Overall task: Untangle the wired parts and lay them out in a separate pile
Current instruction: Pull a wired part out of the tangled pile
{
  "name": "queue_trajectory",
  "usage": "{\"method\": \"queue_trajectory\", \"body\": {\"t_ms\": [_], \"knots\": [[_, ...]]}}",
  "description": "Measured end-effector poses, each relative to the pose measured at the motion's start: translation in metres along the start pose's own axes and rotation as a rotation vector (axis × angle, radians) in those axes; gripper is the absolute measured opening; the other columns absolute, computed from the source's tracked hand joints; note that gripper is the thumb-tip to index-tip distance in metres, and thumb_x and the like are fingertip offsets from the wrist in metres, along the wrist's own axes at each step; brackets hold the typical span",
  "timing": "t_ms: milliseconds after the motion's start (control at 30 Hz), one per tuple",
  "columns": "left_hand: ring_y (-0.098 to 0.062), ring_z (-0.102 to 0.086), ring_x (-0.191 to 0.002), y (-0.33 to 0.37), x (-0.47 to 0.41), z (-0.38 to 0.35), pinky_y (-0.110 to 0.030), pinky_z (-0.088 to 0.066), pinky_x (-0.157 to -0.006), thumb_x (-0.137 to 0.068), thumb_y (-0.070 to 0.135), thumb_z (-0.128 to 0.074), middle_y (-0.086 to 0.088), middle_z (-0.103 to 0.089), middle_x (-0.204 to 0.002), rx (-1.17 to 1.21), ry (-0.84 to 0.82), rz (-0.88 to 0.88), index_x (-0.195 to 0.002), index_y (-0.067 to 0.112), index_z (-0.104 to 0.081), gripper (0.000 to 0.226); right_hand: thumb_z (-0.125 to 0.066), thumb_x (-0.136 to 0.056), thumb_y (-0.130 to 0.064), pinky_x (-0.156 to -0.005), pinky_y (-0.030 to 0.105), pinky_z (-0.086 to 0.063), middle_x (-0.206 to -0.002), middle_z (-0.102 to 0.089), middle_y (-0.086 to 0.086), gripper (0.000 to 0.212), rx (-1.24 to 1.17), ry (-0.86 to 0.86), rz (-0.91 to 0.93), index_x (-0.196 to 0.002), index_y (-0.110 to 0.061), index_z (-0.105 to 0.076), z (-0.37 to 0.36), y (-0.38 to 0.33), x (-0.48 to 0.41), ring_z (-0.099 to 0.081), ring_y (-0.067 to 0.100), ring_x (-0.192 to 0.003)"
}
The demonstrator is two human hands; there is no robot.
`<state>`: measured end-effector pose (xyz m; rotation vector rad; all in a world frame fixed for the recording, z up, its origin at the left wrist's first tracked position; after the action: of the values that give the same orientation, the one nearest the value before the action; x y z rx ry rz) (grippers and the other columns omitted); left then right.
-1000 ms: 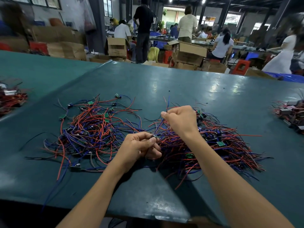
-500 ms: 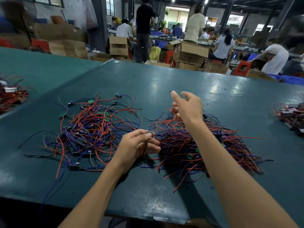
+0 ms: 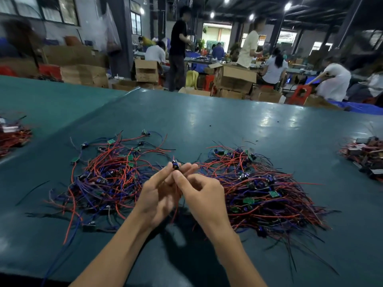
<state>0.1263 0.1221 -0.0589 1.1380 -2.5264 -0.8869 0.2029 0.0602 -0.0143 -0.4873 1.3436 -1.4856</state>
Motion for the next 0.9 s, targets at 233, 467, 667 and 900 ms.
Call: {"method": "queue_trajectory", "body": {"t_ms": [233,467,667,900], "knots": [[-0.018,-0.061,-0.048,0.005,0.004,0.022,-0.021,-0.043,-0.042,-0.088,0.036,-0.066,-0.02,-0.075,-0.097,-0.357,0.232,-0.081,-0.089,0.007,-0.077,0.031,-0.06,-0.102,-0.022,-0.061,0.039,-0.06,-0.071,-0.074,0.015,0.037,-0.302,-0.195,-0.266,-0.072,-0.009,-0.078,-0.032,0.024,0.006,-0.068,0.022,-0.06],[-0.042,-0.074,-0.087,0.01,0.0,0.035,-0.04,-0.06,-0.064,-0.095,0.011,-0.065,-0.028,-0.073,-0.091,-0.299,0.304,-0.237,-0.09,0.001,-0.06,0.012,-0.053,-0.105,-0.023,-0.046,0.022,-0.043,-0.052,-0.063,0.005,0.047,-0.215,-0.182,-0.263,-0.062,-0.009,-0.066,-0.022,0.026,0.03,-0.054,0.014,-0.044],[-0.044,-0.073,-0.092,0.017,-0.001,0.045,-0.042,-0.061,-0.065,-0.099,0.009,-0.06,-0.028,-0.073,-0.094,-0.249,0.34,-0.312,-0.096,-0.002,-0.059,0.011,-0.052,-0.105,-0.027,-0.041,0.024,-0.037,-0.05,-0.057,0.005,0.05,-0.121,-0.225,-0.303,-0.056,-0.016,-0.059,-0.005,0.032,0.045,-0.052,0.02,-0.044],[-0.036,-0.075,-0.092,0.021,-0.003,0.045,-0.041,-0.061,-0.071,-0.101,0.012,-0.058,-0.025,-0.073,-0.099,-0.177,0.331,-0.352,-0.101,0.0,-0.063,0.013,-0.044,-0.106,-0.044,-0.054,0.044,-0.042,-0.046,-0.048,0.004,0.062,0.296,-0.146,-0.13,-0.055,-0.01,-0.044,0.014,0.033,0.051,-0.049,0.029,-0.046]]}}
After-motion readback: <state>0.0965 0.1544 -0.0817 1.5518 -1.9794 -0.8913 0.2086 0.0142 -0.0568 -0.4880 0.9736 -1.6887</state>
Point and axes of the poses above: each hand's wrist, its own x-axis away from the middle knuckle, its own z-axis out of the back of the hand, y = z × x, the point moved 9 cm from there along -x, towards the middle knuckle
